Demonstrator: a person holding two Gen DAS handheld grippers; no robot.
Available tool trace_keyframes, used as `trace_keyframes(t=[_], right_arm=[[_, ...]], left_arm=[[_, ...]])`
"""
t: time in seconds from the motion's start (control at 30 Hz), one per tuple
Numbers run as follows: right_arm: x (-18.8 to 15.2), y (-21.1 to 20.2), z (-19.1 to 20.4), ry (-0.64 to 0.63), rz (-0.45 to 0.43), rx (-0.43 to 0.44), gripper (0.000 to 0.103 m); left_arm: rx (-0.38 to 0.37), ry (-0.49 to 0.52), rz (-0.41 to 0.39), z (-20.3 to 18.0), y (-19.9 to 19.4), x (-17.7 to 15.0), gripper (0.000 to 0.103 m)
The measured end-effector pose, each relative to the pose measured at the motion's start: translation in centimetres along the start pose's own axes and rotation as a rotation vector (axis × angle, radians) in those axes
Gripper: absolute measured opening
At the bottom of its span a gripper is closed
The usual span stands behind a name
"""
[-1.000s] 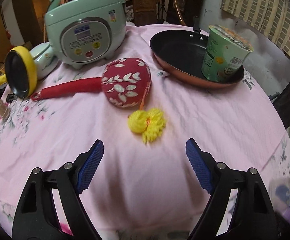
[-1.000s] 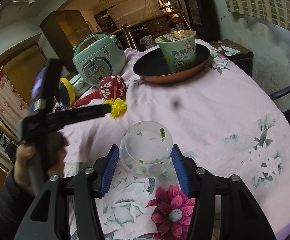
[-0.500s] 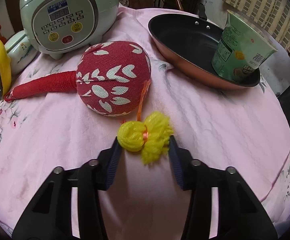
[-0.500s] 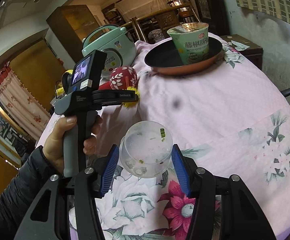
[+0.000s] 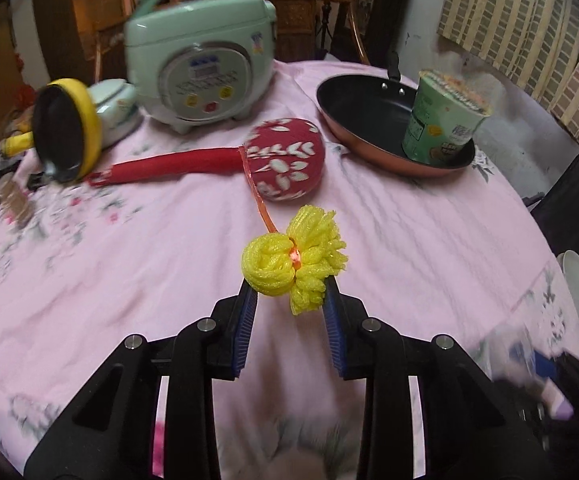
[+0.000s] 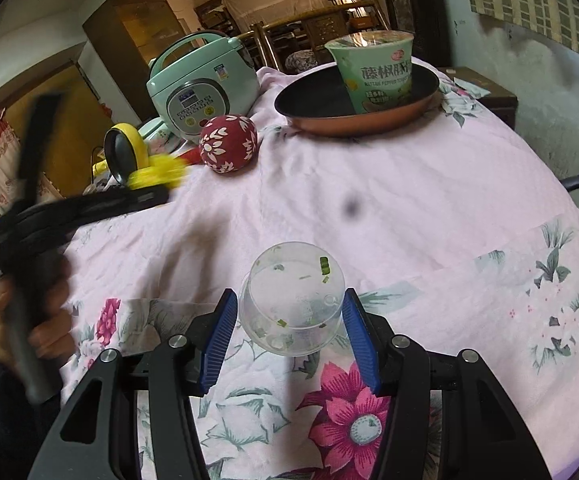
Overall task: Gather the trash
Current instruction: 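Carry the pompom and clear lid over the red wastebasket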
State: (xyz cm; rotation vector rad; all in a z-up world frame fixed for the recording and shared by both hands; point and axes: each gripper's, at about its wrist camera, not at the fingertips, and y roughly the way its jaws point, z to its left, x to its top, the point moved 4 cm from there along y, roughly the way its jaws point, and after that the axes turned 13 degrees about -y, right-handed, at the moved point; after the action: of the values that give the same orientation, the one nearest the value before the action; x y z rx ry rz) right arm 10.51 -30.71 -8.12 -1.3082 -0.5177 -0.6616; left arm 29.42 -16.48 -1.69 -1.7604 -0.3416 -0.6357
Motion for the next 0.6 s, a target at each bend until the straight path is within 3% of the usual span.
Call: trace_keyframes(t=[0.17, 0.27, 0.6], right_arm=[[-0.1, 0.2, 1.8, -0.078, -0.016, -0.028, 0.054], [-0.3, 0.4, 3.5, -0.11, -0.01, -0.046, 0.054], [-1.6, -4.7, 20.5, -0.418, -0.046, 0.13, 0.054]], left_arm=[[0.087, -0.036, -0.03, 4.4, -6.5, -4.9, 0.033], [0.102, -0.092, -0.029, 7.7, -10.1, -8.0, 0.033], [0.243, -0.235, -0.165, 17.9, -21.3, -18.2, 0.034]])
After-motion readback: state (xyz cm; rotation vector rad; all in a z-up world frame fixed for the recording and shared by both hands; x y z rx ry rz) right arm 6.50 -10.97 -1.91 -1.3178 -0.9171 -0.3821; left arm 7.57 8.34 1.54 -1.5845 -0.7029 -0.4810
